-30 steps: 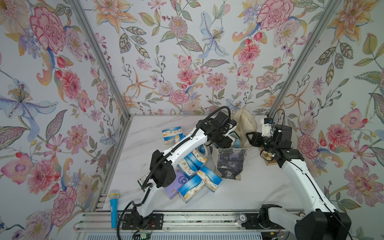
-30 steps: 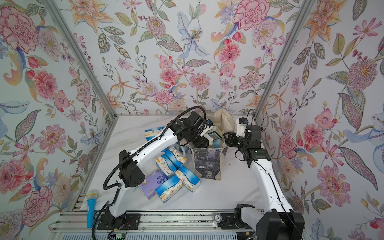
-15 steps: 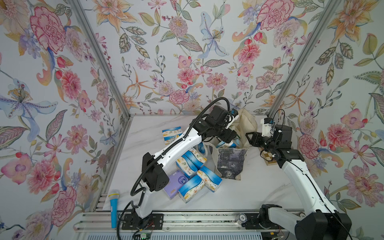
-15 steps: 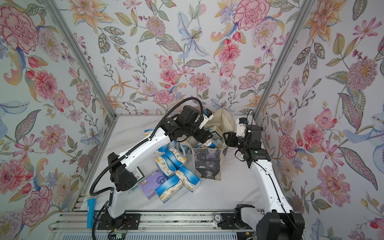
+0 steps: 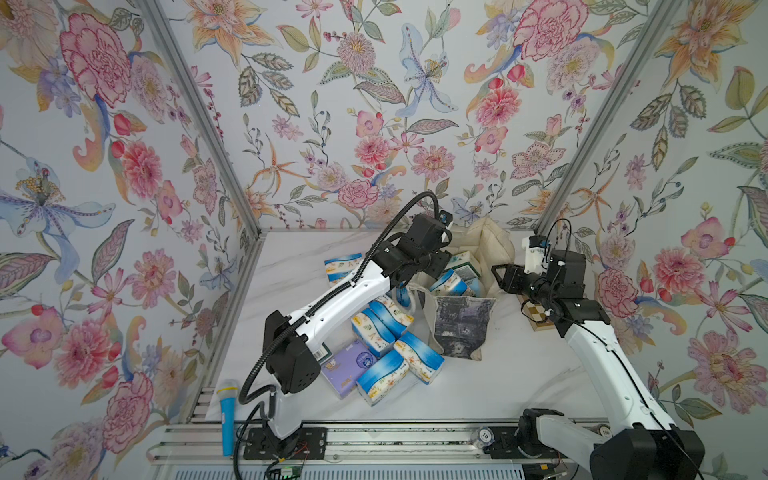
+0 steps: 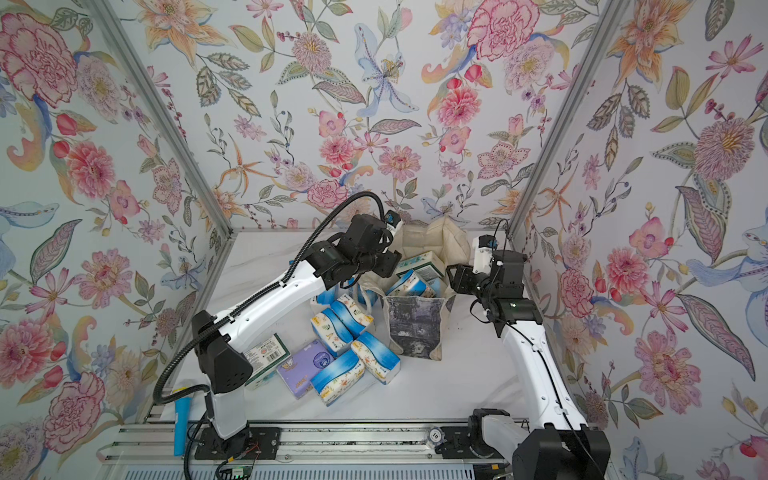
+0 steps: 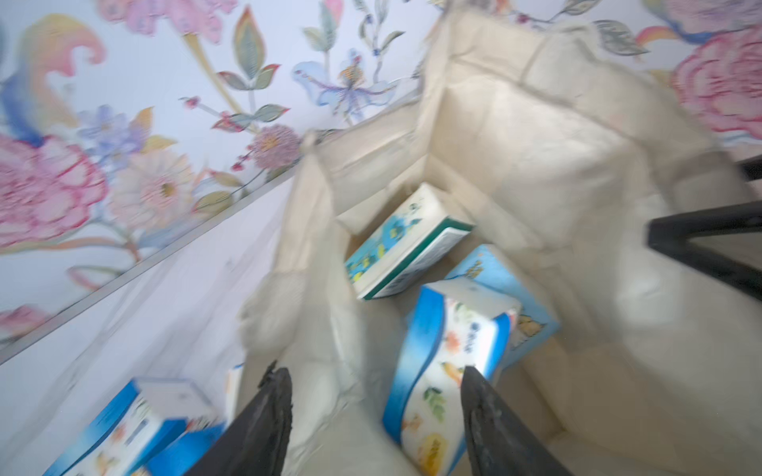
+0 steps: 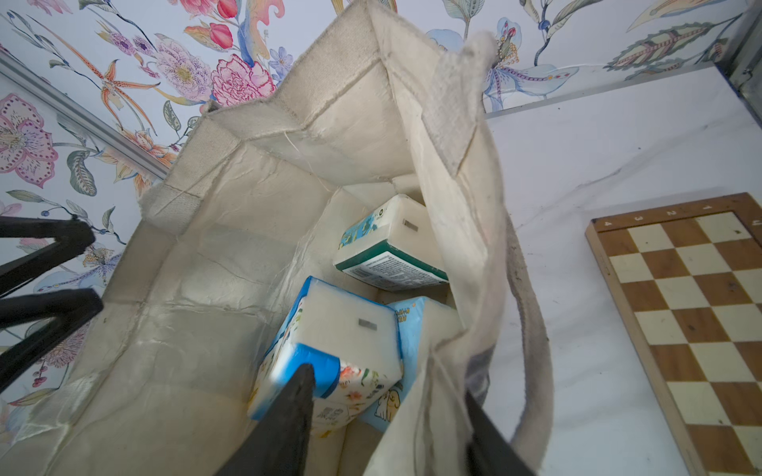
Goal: Put tissues into the canvas bag
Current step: Place the pack of facial tissues in the canvas bag, then pick up the pack of facial tissues from the center of the board.
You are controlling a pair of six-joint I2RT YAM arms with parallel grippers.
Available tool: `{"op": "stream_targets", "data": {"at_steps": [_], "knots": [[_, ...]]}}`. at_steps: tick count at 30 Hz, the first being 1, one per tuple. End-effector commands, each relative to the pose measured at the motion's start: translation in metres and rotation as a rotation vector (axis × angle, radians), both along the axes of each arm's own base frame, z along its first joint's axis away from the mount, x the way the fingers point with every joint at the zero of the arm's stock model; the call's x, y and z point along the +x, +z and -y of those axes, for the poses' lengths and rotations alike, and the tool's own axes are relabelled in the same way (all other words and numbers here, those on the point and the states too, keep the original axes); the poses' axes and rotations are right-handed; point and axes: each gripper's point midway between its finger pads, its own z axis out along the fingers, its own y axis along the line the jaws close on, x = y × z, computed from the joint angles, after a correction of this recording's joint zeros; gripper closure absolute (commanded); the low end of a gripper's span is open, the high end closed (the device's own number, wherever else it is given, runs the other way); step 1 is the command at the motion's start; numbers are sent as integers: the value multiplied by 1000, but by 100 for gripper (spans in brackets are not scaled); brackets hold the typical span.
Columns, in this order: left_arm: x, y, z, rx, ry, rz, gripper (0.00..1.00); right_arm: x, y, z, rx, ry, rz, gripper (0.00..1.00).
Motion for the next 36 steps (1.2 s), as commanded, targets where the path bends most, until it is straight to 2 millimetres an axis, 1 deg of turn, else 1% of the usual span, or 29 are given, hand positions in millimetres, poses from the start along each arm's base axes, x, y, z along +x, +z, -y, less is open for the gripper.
{"op": "stream_targets", "data": {"at_steps": [1,4,5,6,8,11,13,15,19,20,21,29,30,34,36], "knots": [[19,26,-85,-6,286,95,39,-6,0,-1,-19,9,2,51],[15,24,-123,-40,376,112,45,-6,-3,-2,-17,11,-6,51],[13,25,-133,-55,401,121,45,-6,-2,-2,-16,11,-5,51],[9,30,-147,-79,428,135,46,-6,-3,-2,-16,11,-5,51],[7,26,-168,-88,468,131,46,-6,-2,-2,-15,11,-4,51],[10,3,-198,-73,505,72,46,-7,0,-2,-16,11,2,51],[14,-18,-216,-45,523,12,45,-7,0,-2,-16,11,3,51],[18,-36,-227,-12,511,-33,40,-6,-1,-2,-15,11,0,51],[33,-64,-239,73,443,-106,26,-6,0,-3,-11,15,-1,51],[36,-71,-240,91,428,-122,25,-6,0,-4,-10,17,0,51],[42,-82,-242,116,417,-145,23,-5,1,-4,-9,18,2,51],[75,-126,-248,188,319,-240,17,-6,4,-3,-13,16,13,50],[79,-129,-249,198,315,-244,16,-6,5,-3,-14,15,15,50],[92,-137,-258,218,304,-248,15,-5,6,-3,-15,15,17,50],[97,-138,-260,226,287,-247,11,-5,4,-2,-15,14,13,50]]}}
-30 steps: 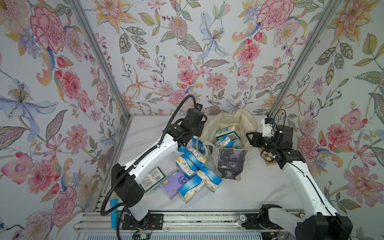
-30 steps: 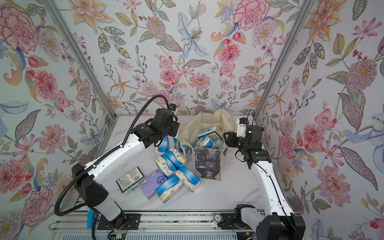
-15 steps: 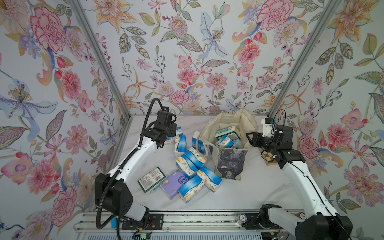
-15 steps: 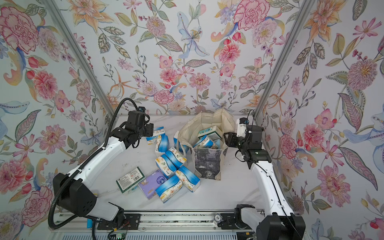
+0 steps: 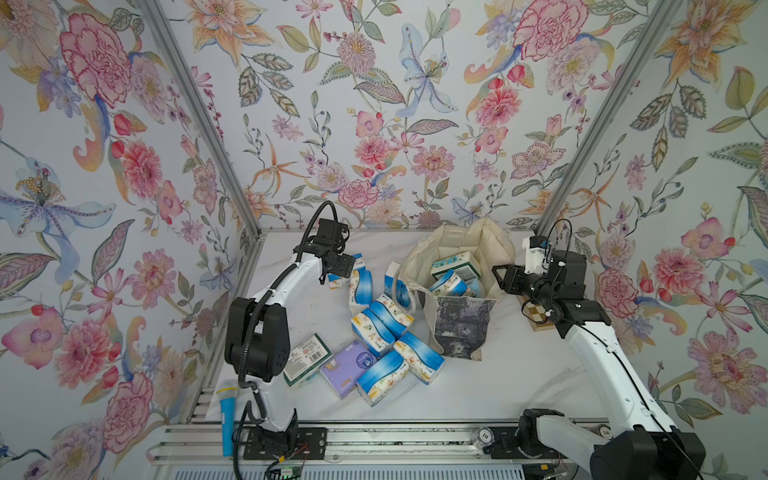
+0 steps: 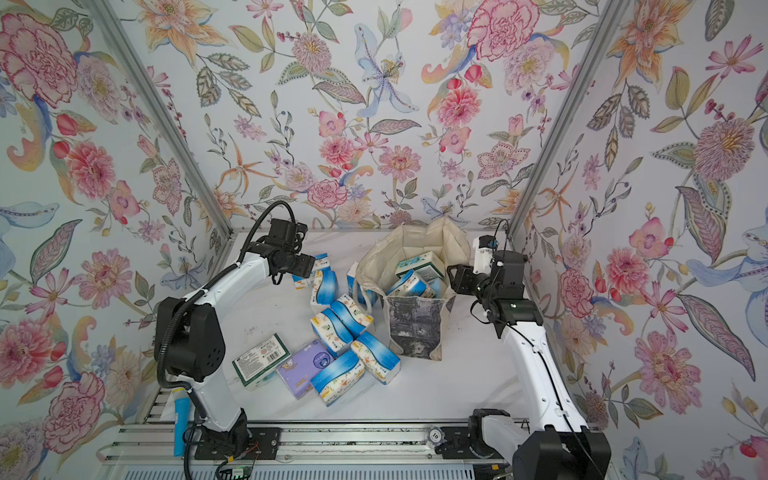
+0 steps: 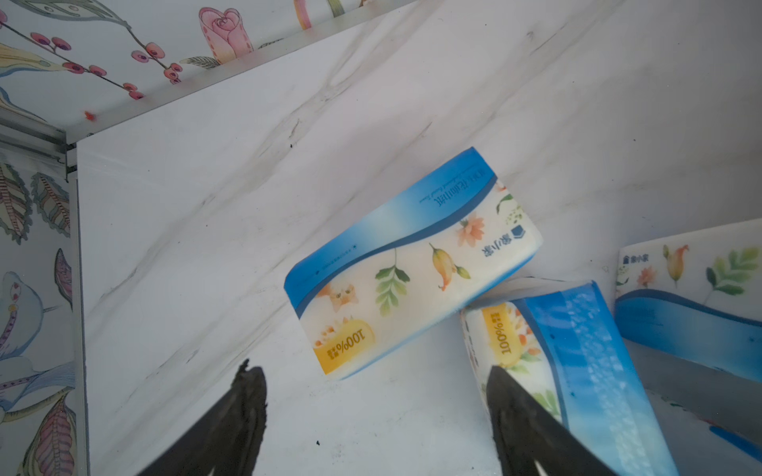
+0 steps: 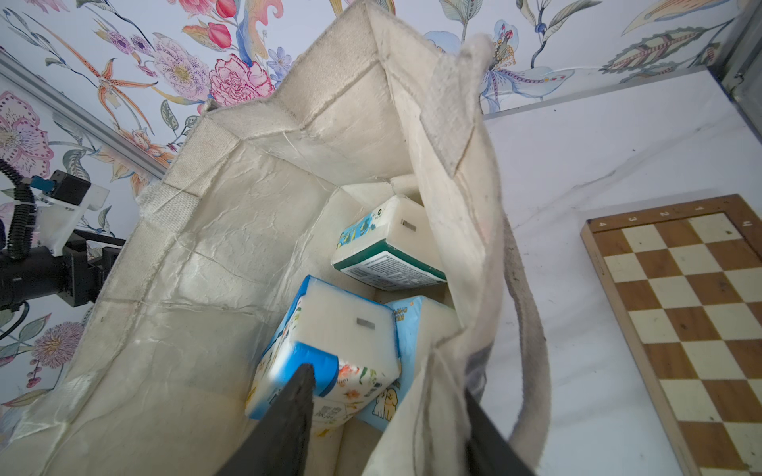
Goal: Put tissues into the canvas bag
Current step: Pick up the pack of facial tissues from the center of the board.
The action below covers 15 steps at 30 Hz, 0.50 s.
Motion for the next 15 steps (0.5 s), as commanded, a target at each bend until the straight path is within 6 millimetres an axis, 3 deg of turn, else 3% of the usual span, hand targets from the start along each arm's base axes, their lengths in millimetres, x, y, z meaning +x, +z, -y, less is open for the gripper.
{"op": "stream_targets", "data": {"at_steps": [1,10,15], "knots": [[10,7,0,9,-67,4,10,-4,4,-3,-9,18,10,50],[17,-9,12,-41,-241,-66,8,-2,3,-3,-10,18,7,50],[16,-25,3,-22,-277,-126,8,-2,1,-2,-13,11,2,50]]}}
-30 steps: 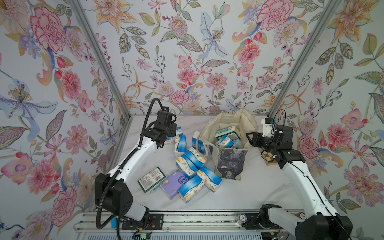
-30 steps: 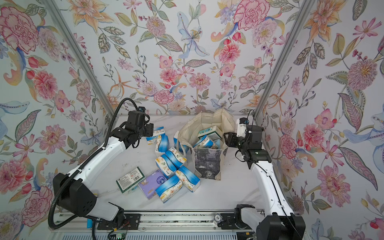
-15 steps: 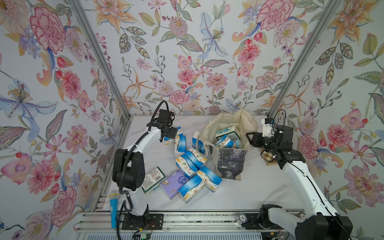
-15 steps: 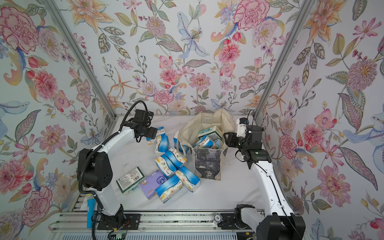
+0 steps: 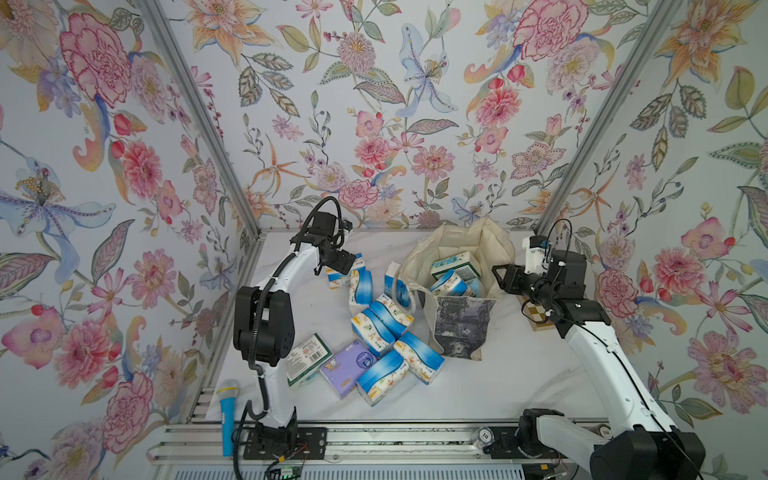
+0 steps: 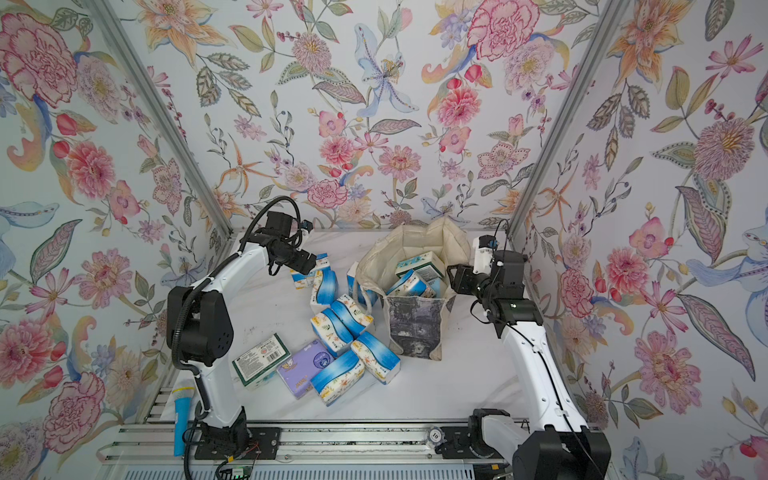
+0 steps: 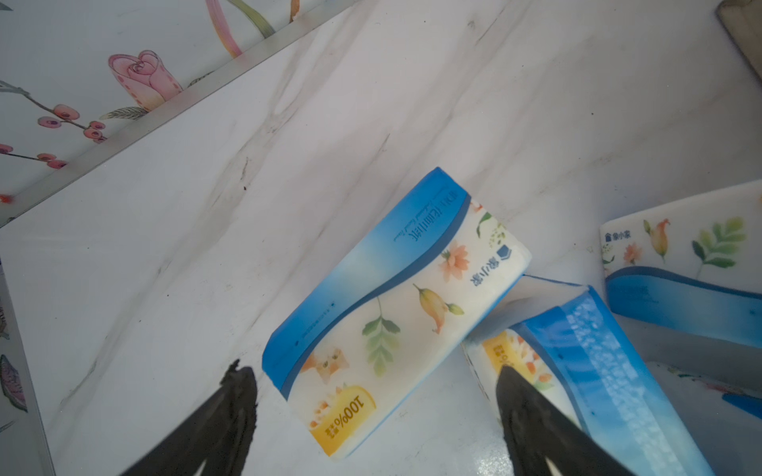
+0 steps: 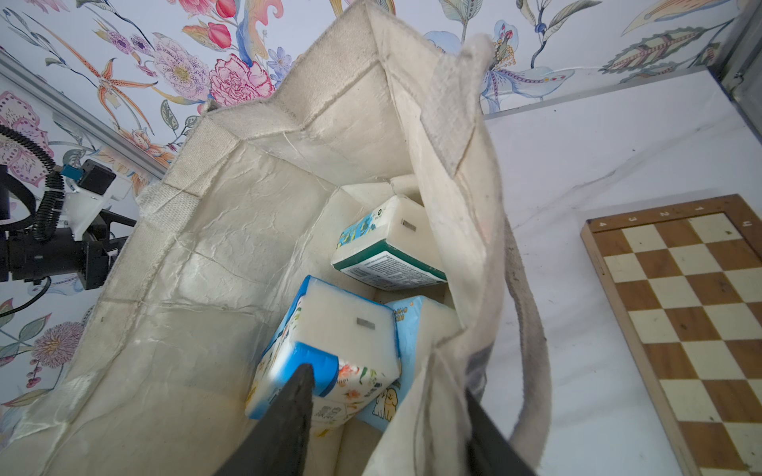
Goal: Put tissues into the canvas bag
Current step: Pick up the pack of facial tissues from the center of the board.
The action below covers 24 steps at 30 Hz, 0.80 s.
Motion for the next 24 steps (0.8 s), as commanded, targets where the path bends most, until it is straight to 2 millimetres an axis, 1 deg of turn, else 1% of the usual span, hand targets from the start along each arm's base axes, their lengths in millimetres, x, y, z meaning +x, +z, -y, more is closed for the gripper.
{"op": "stream_targets", "data": {"at_steps": [1,4,6,11,18,24], "knots": [[-4,-11,-8,22,-56,-57,8,-1,1,-1,-13,9,2,50],[-1,-15,-14,37,-61,-61,8,-1,-1,-2,-10,11,-3,50],[2,-16,-15,37,-69,-62,8,0,-2,-2,-9,11,-5,50],[6,-19,-12,27,-89,-68,8,0,-2,-2,-3,8,-5,50],[9,-35,-10,38,-115,-110,7,-1,-1,-1,-8,-1,-2,50],[16,-38,-10,49,-126,-120,7,-1,-1,0,-8,-3,-3,50]]}}
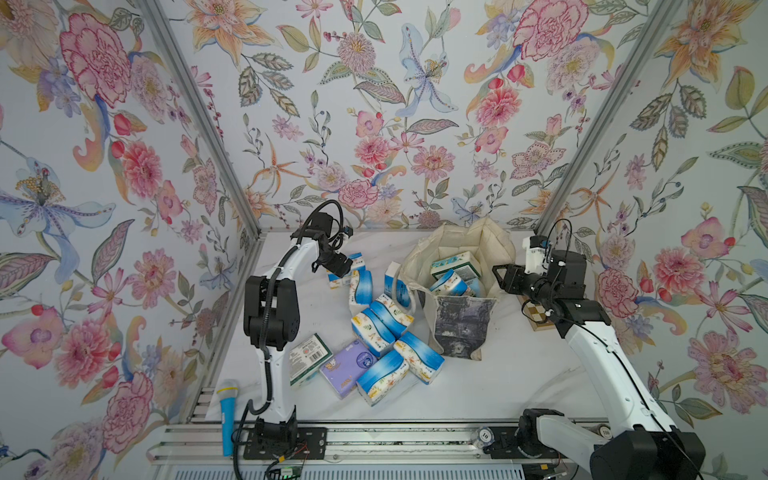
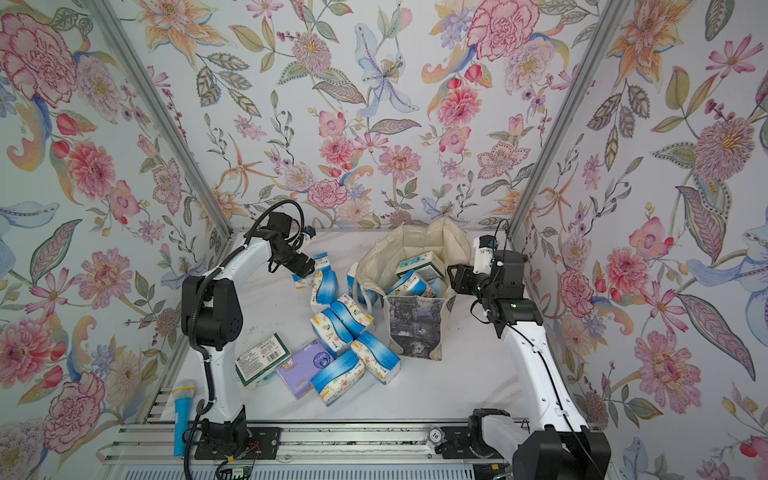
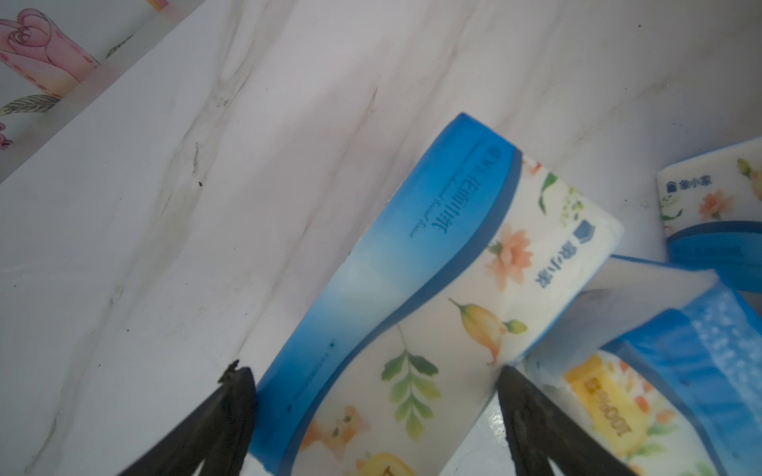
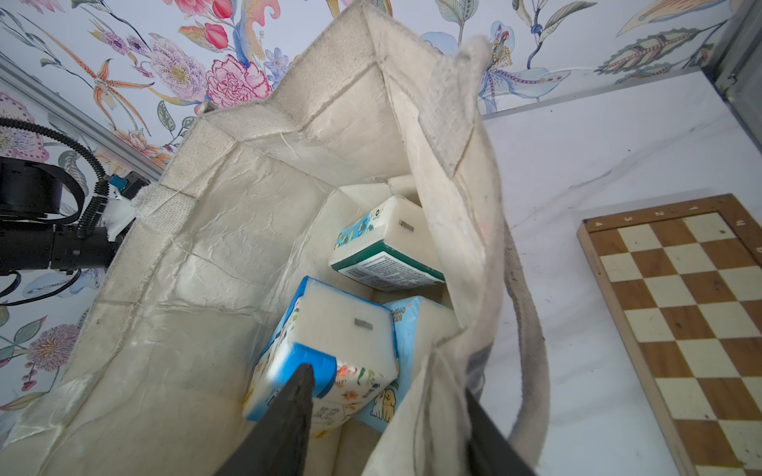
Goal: Put tissues into the canvas bag
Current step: Pick up the pack of facial tissues from the center of the board.
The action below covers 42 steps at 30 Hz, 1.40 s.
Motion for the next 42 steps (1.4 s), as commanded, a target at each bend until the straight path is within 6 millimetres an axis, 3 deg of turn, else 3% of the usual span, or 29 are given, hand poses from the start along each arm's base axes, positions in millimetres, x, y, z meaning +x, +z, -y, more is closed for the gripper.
{"op": "stream_targets", "data": {"at_steps": [1,9,22,28,31,36,39,42], "knots": [[3,-2,-2,8,-18,-22,7,-1,-2,-1,-5,2,-5,50],[4,-14,3,-20,-24,-62,8,-1,-4,0,-9,-4,-8,50],[-22,-27,-3,-41,96,-115,15,0,-7,-1,-3,3,-13,50],[-35,-27,-10,-43,174,-121,28,-2,-4,-1,-3,0,-4,50],[-40,-17,-13,-52,203,-85,31,-3,-3,0,-2,0,0,50],[-49,2,-19,-66,254,-37,46,-4,-3,-1,4,2,1,50],[-54,38,-20,-94,293,52,47,-6,-2,-1,3,2,2,50],[-61,94,-14,-136,309,170,48,-5,-2,-1,3,1,3,50]]}}
